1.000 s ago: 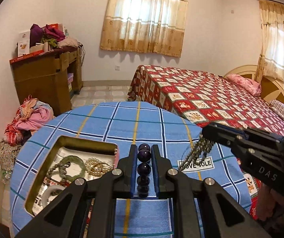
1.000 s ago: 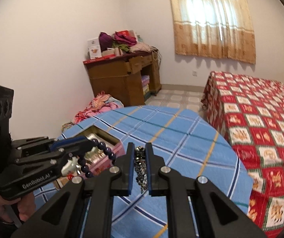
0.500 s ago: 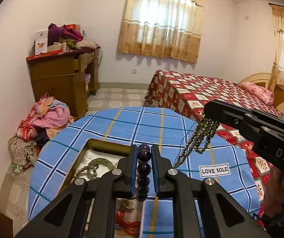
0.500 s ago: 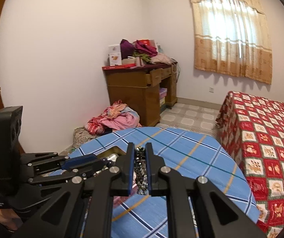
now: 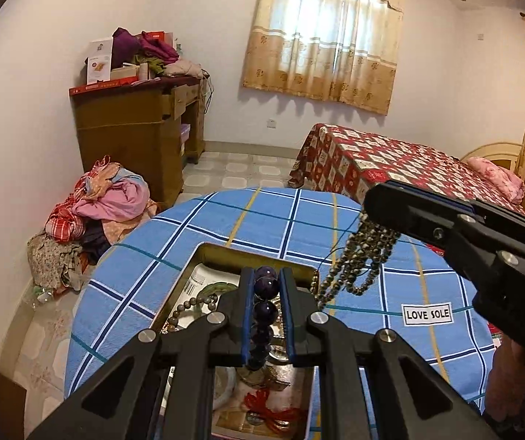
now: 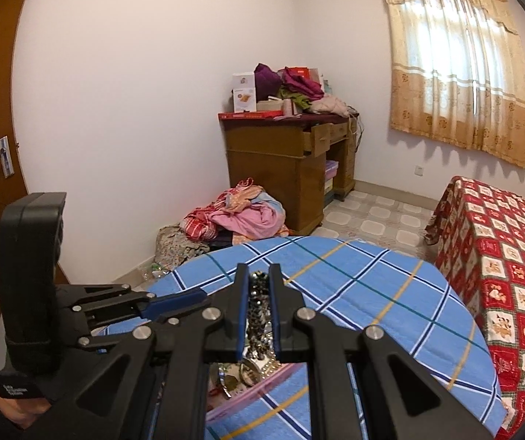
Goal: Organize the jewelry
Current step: 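Lift the bracelet and chain, lower them into the pink tin and open both tools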
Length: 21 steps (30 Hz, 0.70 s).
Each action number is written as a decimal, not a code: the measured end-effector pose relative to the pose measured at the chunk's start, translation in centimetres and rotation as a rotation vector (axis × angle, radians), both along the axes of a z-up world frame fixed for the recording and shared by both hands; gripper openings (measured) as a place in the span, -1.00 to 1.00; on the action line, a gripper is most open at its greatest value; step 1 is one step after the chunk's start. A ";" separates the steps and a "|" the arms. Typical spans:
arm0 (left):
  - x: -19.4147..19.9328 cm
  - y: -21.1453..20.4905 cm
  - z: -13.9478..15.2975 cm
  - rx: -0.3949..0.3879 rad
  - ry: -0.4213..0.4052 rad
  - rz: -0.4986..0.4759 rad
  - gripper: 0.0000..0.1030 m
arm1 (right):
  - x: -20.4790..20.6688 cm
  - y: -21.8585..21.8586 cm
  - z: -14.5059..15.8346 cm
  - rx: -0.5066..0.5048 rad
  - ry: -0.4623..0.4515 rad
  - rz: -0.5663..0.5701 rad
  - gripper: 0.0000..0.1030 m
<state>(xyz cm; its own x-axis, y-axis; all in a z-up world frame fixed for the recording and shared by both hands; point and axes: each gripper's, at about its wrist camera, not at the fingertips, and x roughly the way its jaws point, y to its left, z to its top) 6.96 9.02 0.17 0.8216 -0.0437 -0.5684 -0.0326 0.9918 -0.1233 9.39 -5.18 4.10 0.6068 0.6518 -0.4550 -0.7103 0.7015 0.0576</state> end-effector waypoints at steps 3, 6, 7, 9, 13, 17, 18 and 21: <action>0.2 0.3 -0.3 0.003 0.006 0.011 -0.75 | 0.3 0.6 -0.4 0.000 0.017 0.009 -0.76; 0.3 0.7 -0.7 0.005 0.014 0.021 -0.74 | 0.3 1.1 -1.0 -0.007 0.028 0.016 -0.76; 0.3 0.8 -0.7 0.005 0.016 0.023 -0.75 | 0.3 1.4 -1.2 -0.011 0.031 0.018 -0.76; 0.4 1.0 -1.0 0.006 0.024 0.027 -0.74 | 0.5 1.7 -1.7 -0.017 0.038 0.020 -0.76; 0.7 1.4 -1.6 0.005 0.036 0.035 -0.74 | 0.8 2.1 -2.5 -0.026 0.055 0.018 -0.76; 0.9 1.7 -2.2 0.007 0.050 0.040 -0.74 | 1.0 2.5 -3.3 -0.037 0.072 0.015 -0.76; 1.0 1.8 -2.3 0.009 0.054 0.041 -0.74 | 1.1 2.5 -3.5 -0.039 0.075 0.015 -0.76; 1.3 1.9 -2.9 0.014 0.069 0.044 -0.74 | 1.3 2.8 -4.0 -0.048 0.089 0.015 -0.76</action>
